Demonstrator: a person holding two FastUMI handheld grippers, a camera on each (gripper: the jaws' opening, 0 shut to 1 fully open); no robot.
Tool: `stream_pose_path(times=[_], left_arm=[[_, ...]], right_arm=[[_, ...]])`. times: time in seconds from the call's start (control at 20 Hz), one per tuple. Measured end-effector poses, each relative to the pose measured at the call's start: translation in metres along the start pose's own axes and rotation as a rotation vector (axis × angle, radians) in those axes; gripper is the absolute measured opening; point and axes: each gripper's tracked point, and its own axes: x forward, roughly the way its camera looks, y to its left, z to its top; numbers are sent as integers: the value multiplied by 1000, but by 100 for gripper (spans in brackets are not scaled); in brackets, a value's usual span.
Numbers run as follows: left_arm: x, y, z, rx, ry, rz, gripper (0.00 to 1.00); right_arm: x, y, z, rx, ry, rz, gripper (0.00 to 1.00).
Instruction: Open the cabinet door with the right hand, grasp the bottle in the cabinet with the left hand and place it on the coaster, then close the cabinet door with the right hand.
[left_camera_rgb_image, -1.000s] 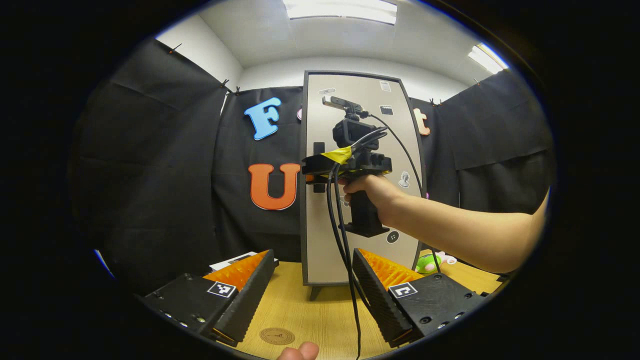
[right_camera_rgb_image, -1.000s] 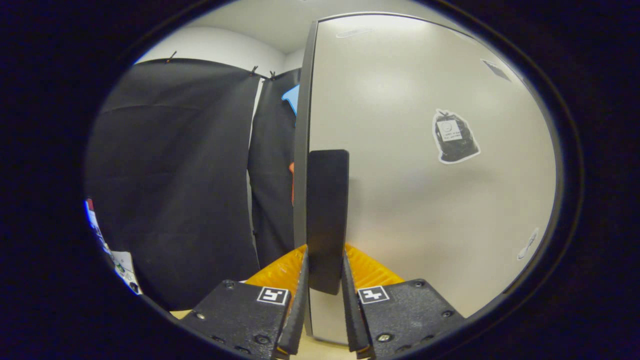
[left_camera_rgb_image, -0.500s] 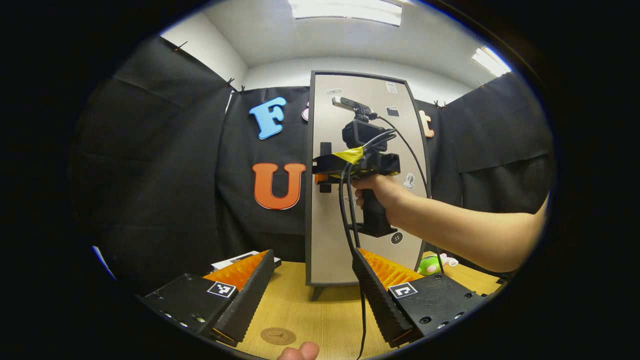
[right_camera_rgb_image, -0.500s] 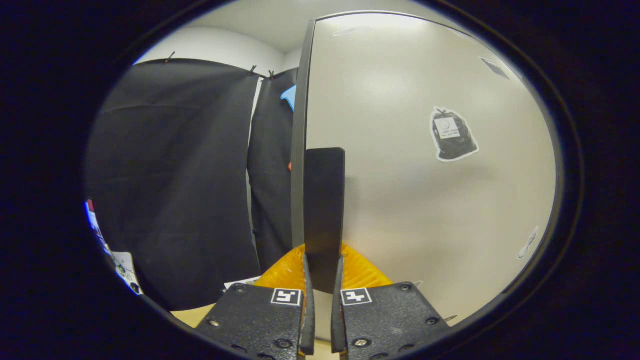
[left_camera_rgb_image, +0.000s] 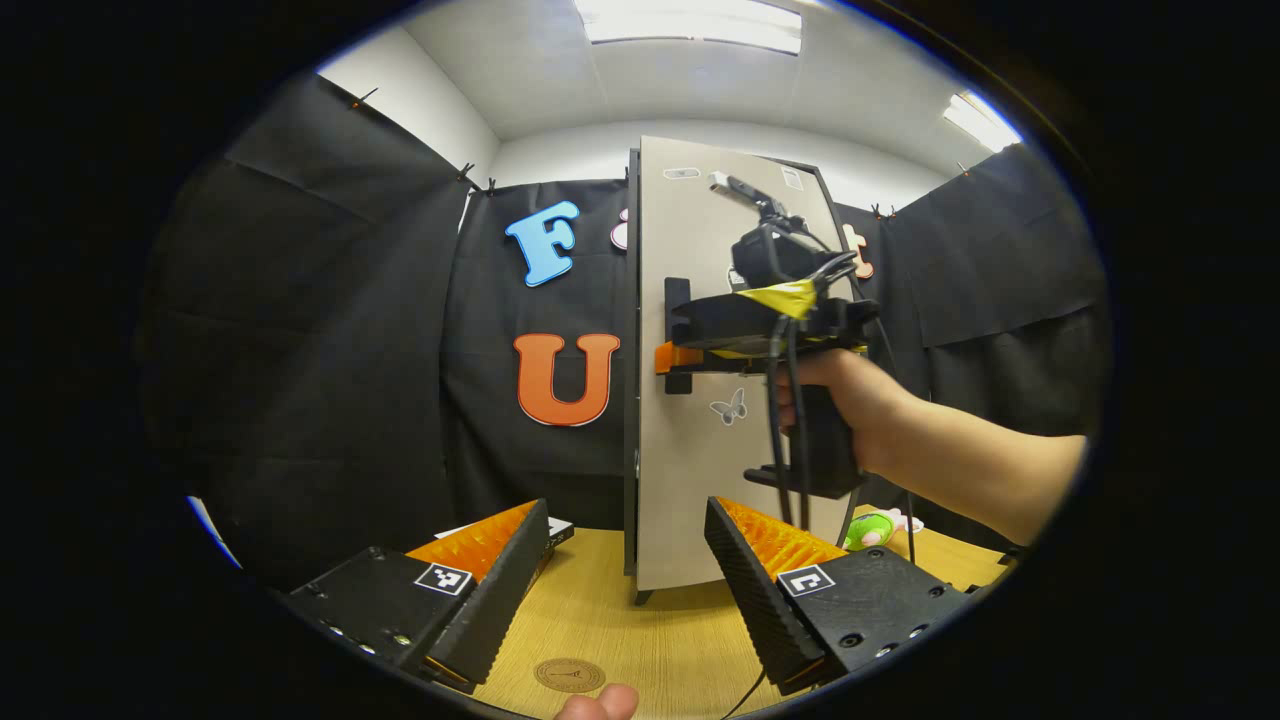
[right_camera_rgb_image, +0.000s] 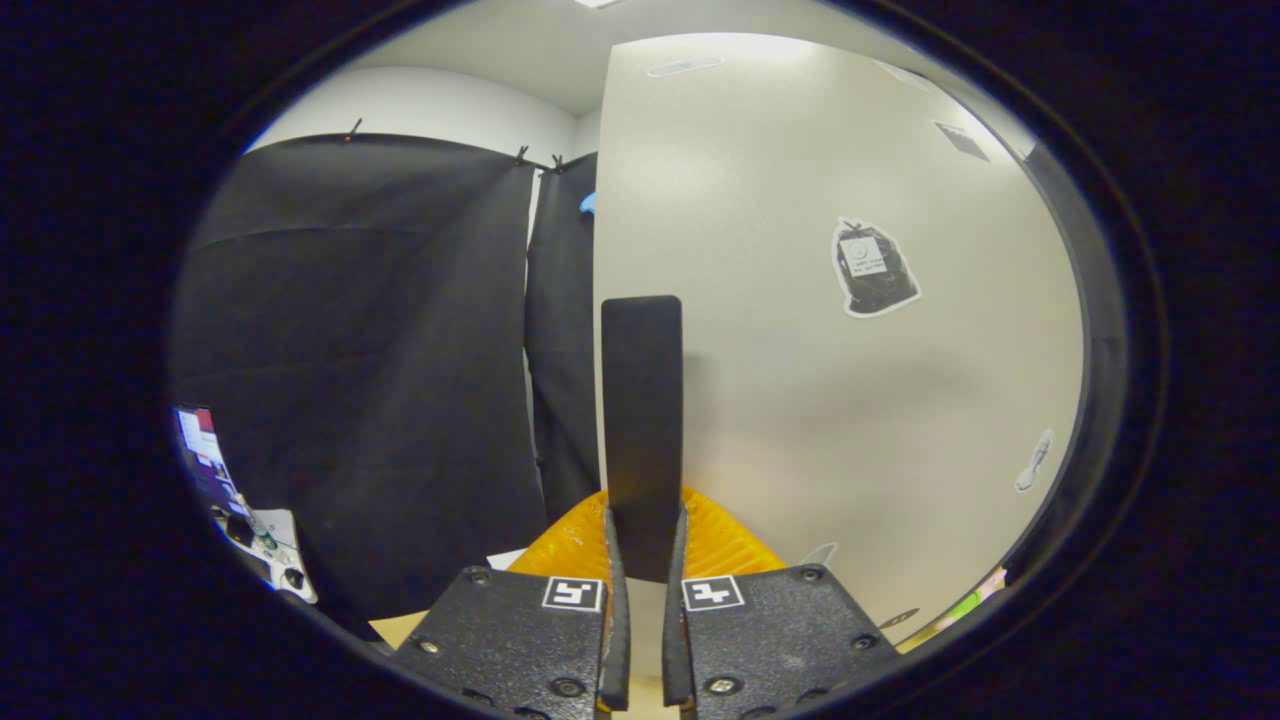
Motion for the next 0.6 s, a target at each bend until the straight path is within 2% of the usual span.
stream_pose_path(times=[0.6], left_arm=[[-6,-16,-3,0,10,-29,95]], right_arm=[[-70,-4,-2,17,-22,78,16]])
